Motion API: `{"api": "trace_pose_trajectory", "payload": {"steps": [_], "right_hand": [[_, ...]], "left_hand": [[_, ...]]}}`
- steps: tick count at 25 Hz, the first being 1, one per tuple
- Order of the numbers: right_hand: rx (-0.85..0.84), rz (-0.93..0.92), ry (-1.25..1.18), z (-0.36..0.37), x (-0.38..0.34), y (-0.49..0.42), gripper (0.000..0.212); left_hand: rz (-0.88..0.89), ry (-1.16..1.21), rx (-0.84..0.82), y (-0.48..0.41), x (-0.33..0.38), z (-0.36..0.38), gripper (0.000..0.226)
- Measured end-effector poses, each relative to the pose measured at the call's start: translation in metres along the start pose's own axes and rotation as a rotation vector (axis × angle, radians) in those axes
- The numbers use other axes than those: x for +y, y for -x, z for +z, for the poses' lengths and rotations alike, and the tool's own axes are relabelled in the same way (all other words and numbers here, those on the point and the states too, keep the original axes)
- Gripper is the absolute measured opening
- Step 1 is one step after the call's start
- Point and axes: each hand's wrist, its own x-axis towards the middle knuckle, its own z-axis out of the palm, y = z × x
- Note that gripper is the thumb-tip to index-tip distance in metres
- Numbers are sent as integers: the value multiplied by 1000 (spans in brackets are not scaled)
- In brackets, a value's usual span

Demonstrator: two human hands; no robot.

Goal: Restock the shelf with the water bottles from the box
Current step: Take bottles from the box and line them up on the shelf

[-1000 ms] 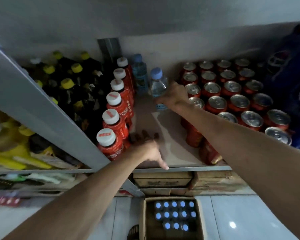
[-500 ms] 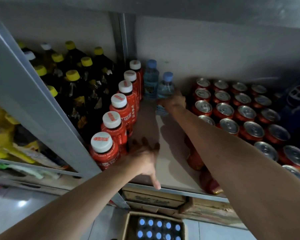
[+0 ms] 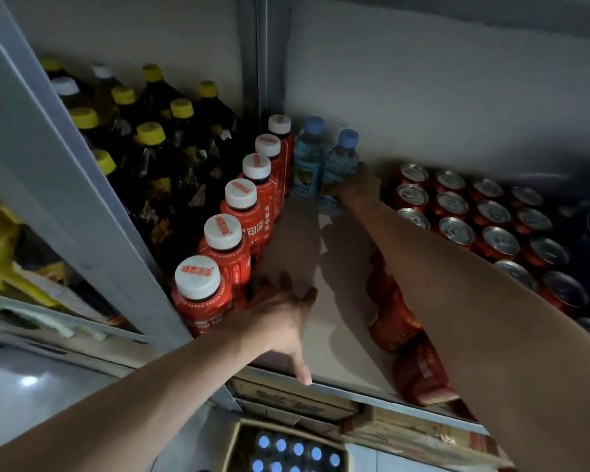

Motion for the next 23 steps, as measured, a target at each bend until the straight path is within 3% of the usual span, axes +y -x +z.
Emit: {"api": "trace_pose_trajectory", "payload": {"steps": [3,11,18,23], "right_hand": [[-11,-14,20,-4,0,-4,83],[4,-60,39,2,-6,-13,61],[1,-46,15,2,-2,-15,59],[-19,-22,42,3,5,-19,73]], "left_hand": [[-9,-20,6,-1,-1,1,140],[-23,-6,1,-8,-2,5,143],[-22,-20,-16,-6,-2,3,137],[-42,-20,-30,-7,-1,3,138]]}}
